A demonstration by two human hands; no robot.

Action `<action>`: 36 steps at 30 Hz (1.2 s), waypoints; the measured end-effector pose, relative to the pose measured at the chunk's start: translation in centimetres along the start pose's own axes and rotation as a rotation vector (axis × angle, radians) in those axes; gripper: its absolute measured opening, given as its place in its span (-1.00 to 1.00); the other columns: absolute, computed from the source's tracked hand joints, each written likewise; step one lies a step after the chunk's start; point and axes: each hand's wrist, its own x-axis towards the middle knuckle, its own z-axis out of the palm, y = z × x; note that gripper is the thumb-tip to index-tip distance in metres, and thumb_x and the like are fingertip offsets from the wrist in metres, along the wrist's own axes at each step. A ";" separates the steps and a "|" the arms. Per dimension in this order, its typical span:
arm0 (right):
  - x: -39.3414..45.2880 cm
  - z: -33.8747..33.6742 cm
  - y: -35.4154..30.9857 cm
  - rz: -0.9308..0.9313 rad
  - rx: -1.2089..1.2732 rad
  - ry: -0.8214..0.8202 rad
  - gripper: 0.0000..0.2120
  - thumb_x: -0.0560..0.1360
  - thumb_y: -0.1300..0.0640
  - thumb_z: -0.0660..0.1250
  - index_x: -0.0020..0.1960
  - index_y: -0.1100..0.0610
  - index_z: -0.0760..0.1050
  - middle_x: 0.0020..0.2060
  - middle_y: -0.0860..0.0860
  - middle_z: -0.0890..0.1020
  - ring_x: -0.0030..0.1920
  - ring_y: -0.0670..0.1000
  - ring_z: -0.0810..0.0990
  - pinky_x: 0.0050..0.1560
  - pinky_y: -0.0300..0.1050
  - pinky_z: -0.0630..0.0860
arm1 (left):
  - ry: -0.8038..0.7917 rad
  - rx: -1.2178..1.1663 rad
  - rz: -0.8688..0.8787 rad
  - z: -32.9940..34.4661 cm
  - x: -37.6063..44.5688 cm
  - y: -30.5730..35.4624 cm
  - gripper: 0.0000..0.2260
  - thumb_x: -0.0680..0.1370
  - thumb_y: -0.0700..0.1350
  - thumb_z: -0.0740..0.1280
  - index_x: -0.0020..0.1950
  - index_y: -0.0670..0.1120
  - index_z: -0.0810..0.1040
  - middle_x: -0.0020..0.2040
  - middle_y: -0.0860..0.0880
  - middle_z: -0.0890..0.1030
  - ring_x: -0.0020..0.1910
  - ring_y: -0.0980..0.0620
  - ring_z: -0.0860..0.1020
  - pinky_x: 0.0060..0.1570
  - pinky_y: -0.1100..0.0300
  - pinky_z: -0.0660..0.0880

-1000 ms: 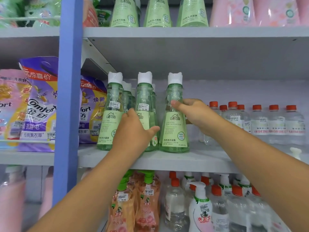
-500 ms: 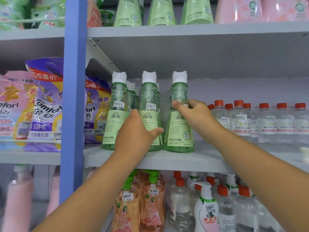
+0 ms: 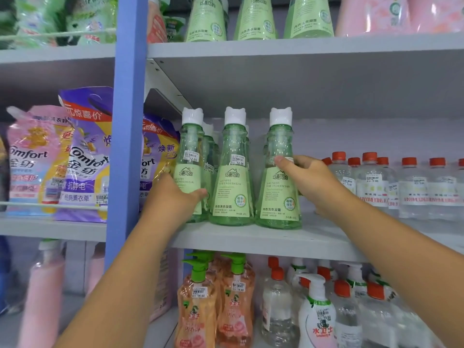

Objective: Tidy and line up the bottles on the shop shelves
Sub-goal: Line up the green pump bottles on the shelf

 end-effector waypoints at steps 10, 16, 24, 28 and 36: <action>-0.5 0.2 0.0 -0.044 -0.081 0.040 -0.69 0.52 -0.26 0.39 0.10 -0.07 0.60 -0.10 -0.18 0.72 -0.20 -0.24 0.70 -0.31 -0.35 0.47 | -0.049 -0.031 0.028 -0.5 0.3 -0.9 -0.58 0.46 0.23 0.53 0.17 0.12 0.46 -0.05 0.18 0.61 -0.08 0.10 0.60 -0.05 0.07 0.54; -1.0 0.3 -0.3 -0.047 -0.069 0.064 -0.64 0.51 -0.21 0.44 0.16 0.01 0.60 -0.04 -0.12 0.72 -0.09 -0.17 0.69 -0.23 -0.27 0.49 | -0.042 -0.076 0.005 -0.5 -0.2 -0.4 -0.57 0.48 0.20 0.52 0.23 0.07 0.50 0.01 0.09 0.64 -0.02 0.00 0.63 0.10 -0.03 0.60; -1.3 -0.3 -0.4 0.005 -0.069 0.030 -0.54 0.49 -0.23 0.45 0.24 0.04 0.59 0.05 -0.07 0.72 -0.01 -0.07 0.72 0.04 -0.06 0.65 | 0.337 -0.089 0.331 0.2 -2.7 0.9 -0.64 0.55 0.07 0.47 0.28 0.02 0.49 0.21 0.11 0.53 0.08 0.19 0.49 0.04 0.22 0.48; -1.6 -0.4 -0.4 0.017 -0.072 -0.025 -0.60 0.50 -0.14 0.49 0.24 0.04 0.59 0.02 -0.07 0.74 -0.07 -0.09 0.75 -0.07 -0.13 0.67 | 0.175 -0.145 0.366 2.5 -4.6 2.9 -0.42 0.48 0.24 0.49 0.42 0.07 0.44 0.29 0.14 0.54 0.17 0.13 0.56 0.15 0.05 0.57; -2.2 -0.5 -0.8 0.016 -0.123 -0.061 -0.80 0.53 -0.11 0.46 0.10 -0.09 0.56 0.00 -0.11 0.74 -0.05 -0.11 0.73 0.08 -0.06 0.66 | 0.001 -0.036 0.260 4.0 -3.3 3.4 -0.59 0.47 0.10 0.56 0.25 0.08 0.54 -0.07 0.20 0.59 -0.18 0.29 0.55 -0.28 0.30 0.42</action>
